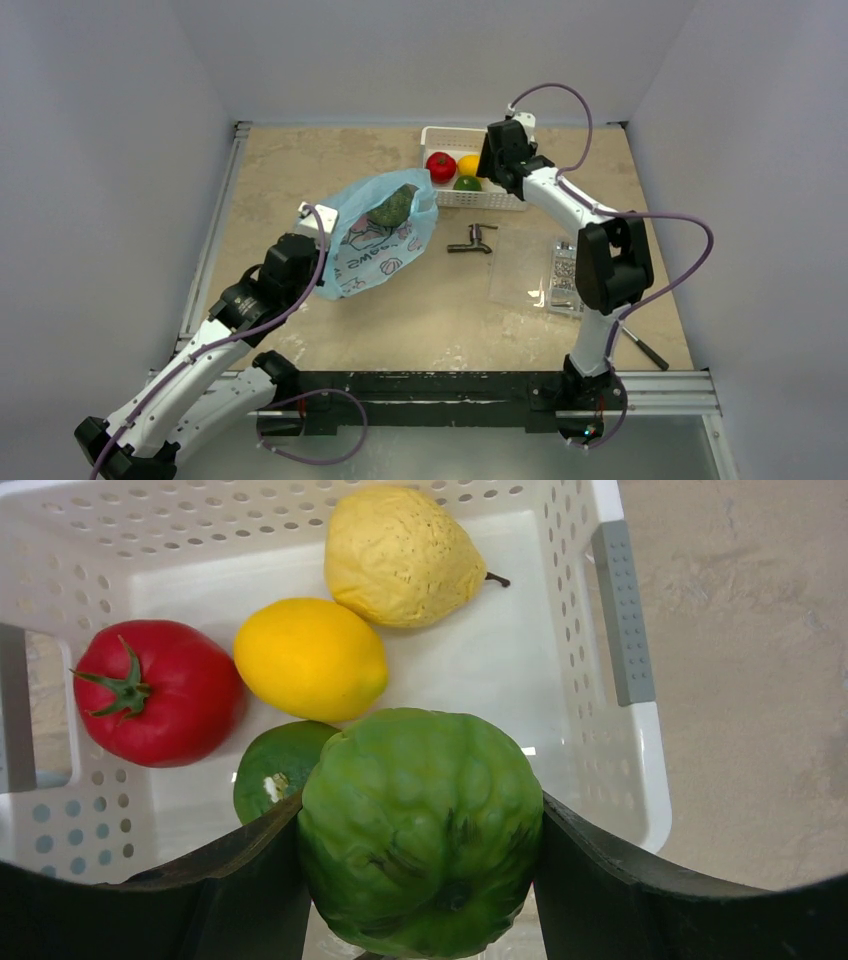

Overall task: Take the fake fruits out of the plastic bag
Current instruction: Place the fake fruit in the bin.

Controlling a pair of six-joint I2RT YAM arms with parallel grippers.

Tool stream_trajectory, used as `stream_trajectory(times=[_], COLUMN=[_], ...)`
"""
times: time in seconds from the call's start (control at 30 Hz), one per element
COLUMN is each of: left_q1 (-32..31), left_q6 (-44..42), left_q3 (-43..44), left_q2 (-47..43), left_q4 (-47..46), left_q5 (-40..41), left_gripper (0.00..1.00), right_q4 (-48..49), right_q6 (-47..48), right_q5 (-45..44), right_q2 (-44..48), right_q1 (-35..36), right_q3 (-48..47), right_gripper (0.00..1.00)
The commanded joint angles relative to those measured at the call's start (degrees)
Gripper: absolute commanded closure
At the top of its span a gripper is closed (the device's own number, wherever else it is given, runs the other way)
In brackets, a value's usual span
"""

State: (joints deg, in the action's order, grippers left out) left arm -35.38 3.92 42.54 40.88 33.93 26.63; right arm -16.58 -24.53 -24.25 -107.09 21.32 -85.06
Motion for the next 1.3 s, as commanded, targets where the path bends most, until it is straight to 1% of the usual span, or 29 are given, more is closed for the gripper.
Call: stream_trajectory(times=[0.0,0.07,0.23,0.47,0.63,0.77,0.87,0.93,1.0,1.03,1.13,1.27], left_q1=[0.0,-0.1,-0.1,-0.1,-0.2,-0.2,-0.3,-0.2,-0.2,-0.2,-0.3,-0.4], left_q6=[0.8,0.7,0.6,0.4,0.3,0.5,0.5,0.6,0.6,0.7,1.3,2.3], left_q3=[1.6,1.5,1.7,1.4,1.4,1.7,1.9,2.2,2.5,2.7,3.2,4.0], left_q2=[-0.5,-0.4,-0.2,-1.6,-1.7,-1.8,-1.7,-1.9,-2.2,-2.3,-2.6,-2.7], left_q4=[-2.1,-2.1,-2.2,-2.9,-3.1,-3.1,-3.1,-2.9,-3.1,-3.1,-2.9,-2.5], left_q5=[-1.2,-1.4,-2.9,-4.3,-5.2,-5.7,-6.6,-7.9,-9.6,-10.4,-13.2,-17.0], left_gripper=[1.00,1.00,1.00,1.00,1.00,1.00,1.00,1.00,1.00,1.00,1.00,1.00], right_q4=[0.0,-0.6,-2.1,-3.0,-4.5,-3.3,-6.9,-7.4,-4.6,-3.1,-2.7,-2.1], right_q6=[1.3,1.8,3.0,4.0,4.4,6.0,6.9,7.0,7.7,8.0,8.3,7.0], right_q5=[-0.1,0.1,0.2,-0.5,-1.6,-1.5,-1.7,2.5,8.1,9.0,9.3,11.0], right_q2=[0.1,-1.4,-4.0,-4.4,-1.5,2.0,3.2,5.7,10.7,12.8,18.5,25.8], right_q1=[-0.2,-0.6,-0.8,-0.9,-0.8,-0.8,-0.6,0.7,3.5,5.2,11.2,17.4], right_q3=[-3.0,-3.9,-5.9,-6.1,-4.9,-3.0,-5.0,-4.6,-1.5,0.2,3.0,5.7], right_gripper=[0.80,0.75,0.59,0.27,0.15,0.10,0.10,0.11,0.11,0.12,0.14,0.16])
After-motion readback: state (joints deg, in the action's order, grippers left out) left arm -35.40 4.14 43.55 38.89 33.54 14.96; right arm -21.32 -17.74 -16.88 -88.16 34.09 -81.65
